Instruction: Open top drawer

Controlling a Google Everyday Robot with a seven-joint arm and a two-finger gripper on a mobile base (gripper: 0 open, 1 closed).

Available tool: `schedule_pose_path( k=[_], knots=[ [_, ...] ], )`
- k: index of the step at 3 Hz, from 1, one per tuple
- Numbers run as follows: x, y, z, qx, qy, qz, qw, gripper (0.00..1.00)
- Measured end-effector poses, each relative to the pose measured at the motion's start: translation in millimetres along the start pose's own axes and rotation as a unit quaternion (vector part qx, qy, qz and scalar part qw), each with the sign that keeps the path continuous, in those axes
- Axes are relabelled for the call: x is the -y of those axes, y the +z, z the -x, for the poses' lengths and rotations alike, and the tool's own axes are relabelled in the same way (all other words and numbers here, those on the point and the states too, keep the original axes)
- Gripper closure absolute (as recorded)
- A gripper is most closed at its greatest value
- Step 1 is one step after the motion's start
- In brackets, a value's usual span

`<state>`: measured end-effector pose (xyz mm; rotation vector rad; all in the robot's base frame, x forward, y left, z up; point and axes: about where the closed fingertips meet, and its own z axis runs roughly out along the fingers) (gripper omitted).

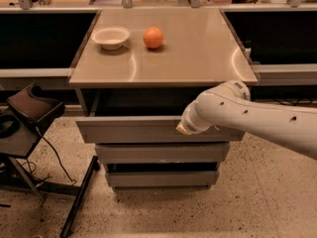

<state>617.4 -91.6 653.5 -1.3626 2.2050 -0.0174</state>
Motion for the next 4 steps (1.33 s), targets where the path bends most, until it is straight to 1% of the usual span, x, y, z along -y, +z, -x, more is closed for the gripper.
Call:
schedule_pose_path(
  k=[1, 2, 3, 4],
  knots=[
    [-7.1, -4.0, -4.0, 0.005, -0.007, 0.0, 1.0, 1.0],
    [-6.9, -6.1, -3.7, 0.005, -0.007, 0.0, 1.0, 1.0],
    [-17.5, -15.1, -9.5, 0.007, -0.01, -0.003, 0.9999, 1.0],
    [-17.5, -15.1, -9.5, 0.007, -0.01, -0.003, 0.9999, 1.0]
  ],
)
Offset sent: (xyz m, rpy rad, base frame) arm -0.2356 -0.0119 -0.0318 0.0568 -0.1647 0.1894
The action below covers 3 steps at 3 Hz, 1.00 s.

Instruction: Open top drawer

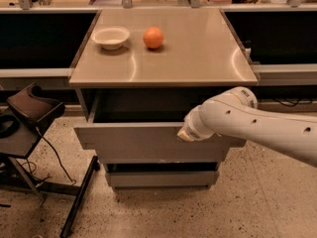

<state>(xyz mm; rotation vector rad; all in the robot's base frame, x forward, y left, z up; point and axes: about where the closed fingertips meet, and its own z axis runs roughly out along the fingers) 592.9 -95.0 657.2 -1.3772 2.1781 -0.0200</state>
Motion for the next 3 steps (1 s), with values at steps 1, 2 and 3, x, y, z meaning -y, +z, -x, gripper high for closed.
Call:
schedule_pose_path(
  k=[1, 2, 3],
  knots=[
    [-10.3, -3.9, -4.1, 0.002, -0.013, 0.001, 0.9999, 1.0],
    [-23.3, -11.0, -11.3, 0.009, -0.018, 0.001, 0.9998, 1.0],
    [-22.7, -13.5, -10.0, 0.009, -0.019, 0.001, 0.9998, 1.0]
  ],
)
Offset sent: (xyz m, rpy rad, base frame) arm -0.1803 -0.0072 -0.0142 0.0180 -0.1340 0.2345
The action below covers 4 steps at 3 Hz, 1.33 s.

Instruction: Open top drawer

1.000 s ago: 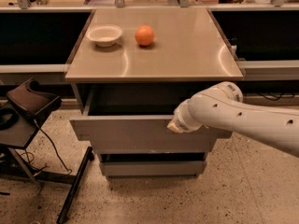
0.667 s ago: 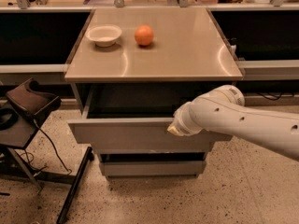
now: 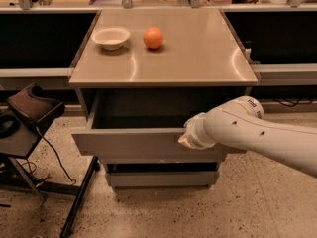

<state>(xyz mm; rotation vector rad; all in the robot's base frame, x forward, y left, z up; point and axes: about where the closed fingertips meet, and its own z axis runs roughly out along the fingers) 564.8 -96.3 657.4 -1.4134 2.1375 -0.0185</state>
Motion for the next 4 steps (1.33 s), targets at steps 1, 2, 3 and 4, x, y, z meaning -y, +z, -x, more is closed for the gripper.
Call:
schedule_pose_path(
  k=[1, 2, 3, 4],
  knots=[
    [-2.9, -6.4, 3.9, 0.006, -0.005, -0.003, 1.0, 1.0],
    [-10.8, -16.2, 5.3, 0.016, -0.009, -0.005, 0.9998, 1.0],
    [-10.9, -16.2, 5.3, 0.016, -0.009, -0.005, 0.9998, 1.0],
    [-27.9, -19.5, -0.9, 0.019, -0.028, 0.001, 0.9994, 1.0]
  ],
)
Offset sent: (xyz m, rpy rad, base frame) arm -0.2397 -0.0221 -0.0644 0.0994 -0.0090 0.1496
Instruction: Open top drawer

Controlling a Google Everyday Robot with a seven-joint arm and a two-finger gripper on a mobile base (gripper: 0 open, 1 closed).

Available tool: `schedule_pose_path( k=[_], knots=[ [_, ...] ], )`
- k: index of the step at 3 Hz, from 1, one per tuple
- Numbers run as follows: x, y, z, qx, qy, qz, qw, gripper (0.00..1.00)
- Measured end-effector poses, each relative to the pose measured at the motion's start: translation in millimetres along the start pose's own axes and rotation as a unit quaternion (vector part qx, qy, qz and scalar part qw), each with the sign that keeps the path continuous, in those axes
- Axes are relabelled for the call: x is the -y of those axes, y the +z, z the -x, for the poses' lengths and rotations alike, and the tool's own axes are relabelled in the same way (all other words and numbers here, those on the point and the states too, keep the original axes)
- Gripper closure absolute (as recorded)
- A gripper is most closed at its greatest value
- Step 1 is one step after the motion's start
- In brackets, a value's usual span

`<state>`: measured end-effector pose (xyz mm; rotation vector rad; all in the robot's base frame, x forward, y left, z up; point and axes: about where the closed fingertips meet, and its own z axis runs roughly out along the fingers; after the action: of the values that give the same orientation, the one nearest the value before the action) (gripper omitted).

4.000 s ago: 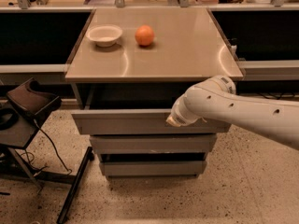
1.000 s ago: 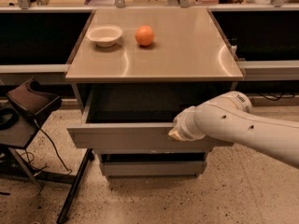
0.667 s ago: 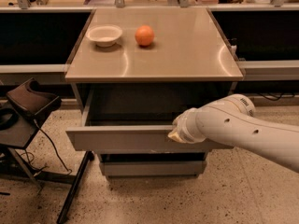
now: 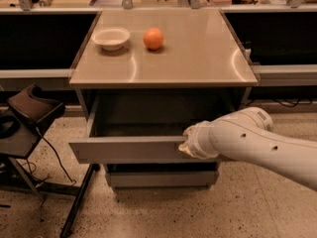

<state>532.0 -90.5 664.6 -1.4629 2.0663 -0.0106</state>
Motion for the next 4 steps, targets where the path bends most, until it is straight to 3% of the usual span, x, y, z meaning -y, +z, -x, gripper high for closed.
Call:
schedule_pose_path(
  k=[4],
  knots=[
    [-21.9, -13.3, -6.4, -0.006, -0.016, 0.003, 0.9999, 1.0]
  ],
)
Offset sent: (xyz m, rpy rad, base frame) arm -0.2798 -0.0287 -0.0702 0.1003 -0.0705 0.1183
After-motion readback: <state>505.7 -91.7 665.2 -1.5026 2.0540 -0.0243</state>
